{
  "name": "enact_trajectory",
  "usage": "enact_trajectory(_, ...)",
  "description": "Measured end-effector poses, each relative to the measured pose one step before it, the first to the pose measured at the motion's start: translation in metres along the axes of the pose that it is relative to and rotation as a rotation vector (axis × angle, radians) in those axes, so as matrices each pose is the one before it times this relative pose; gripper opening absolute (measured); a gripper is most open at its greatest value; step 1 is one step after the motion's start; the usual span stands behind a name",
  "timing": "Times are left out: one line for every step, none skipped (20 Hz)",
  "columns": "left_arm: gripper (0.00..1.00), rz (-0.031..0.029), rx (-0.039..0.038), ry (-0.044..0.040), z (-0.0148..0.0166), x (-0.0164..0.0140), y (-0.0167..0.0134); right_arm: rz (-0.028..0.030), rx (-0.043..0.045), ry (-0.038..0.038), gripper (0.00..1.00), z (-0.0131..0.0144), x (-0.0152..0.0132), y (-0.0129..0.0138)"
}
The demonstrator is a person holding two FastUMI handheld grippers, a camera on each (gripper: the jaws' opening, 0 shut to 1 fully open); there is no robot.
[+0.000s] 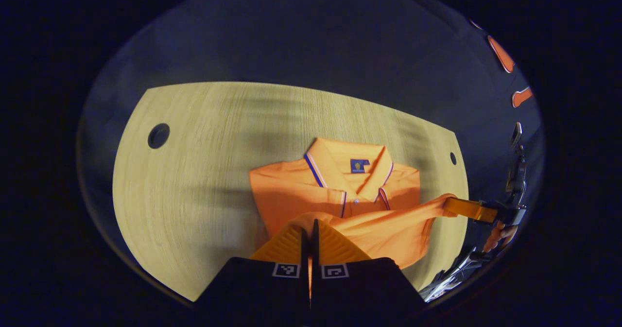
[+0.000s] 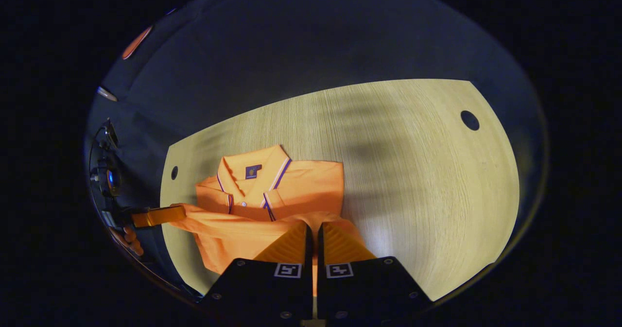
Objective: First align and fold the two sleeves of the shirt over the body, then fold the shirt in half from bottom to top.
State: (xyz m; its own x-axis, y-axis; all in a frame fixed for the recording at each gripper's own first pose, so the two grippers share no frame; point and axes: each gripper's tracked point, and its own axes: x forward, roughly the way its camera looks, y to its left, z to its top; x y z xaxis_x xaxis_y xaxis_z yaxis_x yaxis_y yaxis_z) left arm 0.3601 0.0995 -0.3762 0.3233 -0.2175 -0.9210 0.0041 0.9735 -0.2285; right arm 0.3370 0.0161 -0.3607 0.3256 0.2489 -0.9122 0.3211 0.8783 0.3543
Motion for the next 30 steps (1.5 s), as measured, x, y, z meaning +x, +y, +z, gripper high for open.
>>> enact_trajectory(0.02, 0.02161, 0.00362, -0.053, 0.01292, 0.00172, 0.00396, 0.03593, 0.04574, -0.01024, 0.04, 0.00976, 0.00574, 0.00678)
enact_trajectory(0.04, 0.00619, -0.00323, -0.04913, 0.01139, 0.00175, -0.00029, 0.04178, 0.05411, -0.01326, 0.04, 0.00942, 0.00439, 0.00766)
enact_trajectory(0.06, -0.0124, -0.01728, -0.04484, 0.00842, 0.00237, -0.00159, 0.02739, 0.0482, -0.02413, 0.06, 0.00926, 0.00253, 0.00356)
enact_trajectory(0.18, -0.01957, -0.02138, -0.03718, 0.0058, -0.00582, -0.00679, 0.01191, 0.02399, -0.0335, 0.09, 0.01096, -0.0001, -0.00031)
enact_trajectory(0.36, -0.01188, -0.02751, -0.04826, 0.00973, -0.0043, -0.00204, 0.00201, 0.00719, -0.04274, 0.13, 0.01104, -0.00256, -0.00267)
enact_trajectory(0.53, -0.00677, -0.01152, -0.0339, 0.00408, -0.0039, -0.00036, 0.00522, -0.00826, -0.0436, 0.17, 0.01011, -0.00319, -0.00021)
enact_trajectory(0.62, 0.00177, -0.0016, -0.04677, 0.00929, -0.0031, -0.00096, 0.02484, -0.00885, -0.04609, 0.25, 0.01131, -0.00523, 0.00375)
enact_trajectory(0.74, 0.00689, 0.01302, -0.03707, 0.0077, -0.00259, 0.00122, 0.0119, -0.01139, -0.03606, 0.29, 0.00783, -0.00339, 0.00295)
enact_trajectory(0.78, 0.0109, 0.01299, -0.02774, 0.0082, -0.0087, 0.0018, -0.00025, -0.01286, -0.02021, 0.38, 0.00321, -0.00811, -0.00094)
enact_trajectory(0.81, 0.00537, 0.00713, -0.02572, 0.00928, -0.01092, -0.00045, 0.00309, -0.02884, -0.02462, 0.4, 0.00372, -0.00717, 0.00131)
enact_trajectory(0.82, 0.00138, 0.00224, -0.02598, 0.0062, -0.00843, -0.00226, -0.01947, -0.04798, -0.03077, 0.48, 0.00357, -0.00739, -0.00334)
enact_trajectory(0.87, -0.0015, 0.00519, -0.03014, 0.0047, -0.00868, -0.00351, -0.01483, -0.05686, -0.04216, 0.64, 0.00393, -0.00811, -0.00026)
enact_trajectory(0.95, 0.01246, 0.01394, -0.02757, 0.00612, -0.00899, -0.001, -0.01522, -0.05507, -0.04389, 0.61, 0.0058, -0.00884, -0.00089)
enact_trajectory(0.96, 0.00584, 0.02199, -0.02936, 0.00413, -0.00781, -0.00065, -0.00773, -0.04827, -0.04103, 0.66, 0.00601, -0.01106, 0.00275)
enact_trajectory(0.96, 0.01365, 0.02448, -0.02594, 0.00431, -0.00924, -0.00083, -0.00652, -0.03895, -0.03719, 0.76, 0.00676, -0.01115, 0.00151)
enact_trajectory(0.96, 0.0091, 0.02155, -0.0319, 0.0059, -0.01078, -0.00096, -0.00652, -0.03036, -0.03754, 0.72, 0.00862, -0.01072, 0.00209)
enact_trajectory(0.96, 0.00909, 0.01659, -0.0224, 0.0047, -0.01143, -0.00235, -0.00632, -0.02659, -0.03071, 0.87, 0.00666, -0.01163, 0.00182)
enact_trajectory(0.96, 0.00477, 0.00974, -0.03206, 0.0059, -0.01047, -0.00259, 0.00315, -0.01986, -0.03492, 0.88, 0.00803, -0.0104, 0.00326)
enact_trajectory(0.96, 0.00399, 0.00766, -0.01973, 0.00396, -0.01031, -0.00321, 0.00002, -0.01874, -0.02651, 0.9, 0.00432, -0.00975, 0.00379)
enact_trajectory(0.96, -0.00026, 0.00911, -0.02923, 0.00227, -0.01082, -0.00273, 0.00298, -0.01698, -0.03349, 0.91, 0.00747, -0.01091, 0.00324)
enact_trajectory(0.96, 0.0071, 0.01547, -0.02843, 0.00325, -0.00952, -0.00272, -0.0037, -0.01599, -0.03351, 0.93, 0.00851, -0.00974, 0.00108)
enact_trajectory(0.96, 0.00639, 0.01453, -0.02743, 0.00386, -0.01186, -0.00311, 0.00021, -0.01517, -0.03255, 0.94, 0.00775, -0.00886, 0.00122)
enact_trajectory(0.96, 0.00334, 0.00672, -0.02263, 0.0046, -0.01107, -0.00365, -0.0032, -0.01751, -0.0305, 0.94, 0.00777, -0.00965, 0.00083)
enact_trajectory(0.96, -0.00698, -0.00102, -0.02195, 0.00539, -0.01258, -0.00468, -0.00718, -0.01717, -0.02703, 0.95, 0.0076, -0.01006, -0.00015)
enact_trajectory(0.96, -0.00169, -0.00097, -0.02144, 0.00459, -0.01114, -0.00306, -0.00838, -0.02132, -0.02608, 0.96, 0.00703, -0.01042, 0.00005)
enact_trajectory(0.96, -0.00403, -0.00218, -0.02478, 0.00579, -0.00904, -0.00177, -0.01129, -0.02197, -0.02402, 0.96, 0.00721, -0.01012, 0.00101)
enact_trajectory(0.96, 0.00147, 0.00161, -0.02106, 0.00714, -0.01382, -0.00108, -0.0123, -0.02156, -0.02489, 0.96, 0.00578, -0.0107, 0.0004)
enact_trajectory(0.96, 0.00195, 0.00422, -0.02414, 0.00434, -0.01439, -0.00049, -0.0102, -0.02028, -0.02351, 0.96, 0.00481, -0.00815, 0.0013)
enact_trajectory(0.95, -0.00252, 0.00333, -0.02398, 0.00554, -0.01268, -0.00079, -0.01027, -0.01832, -0.02128, 0.96, 0.00539, -0.00972, 0.00255)
enact_trajectory(0.95, -0.00335, 0.00393, -0.02494, 0.00356, -0.01226, -0.00012, -0.00964, -0.01468, -0.0225, 0.96, 0.00582, -0.00944, 0.0025)
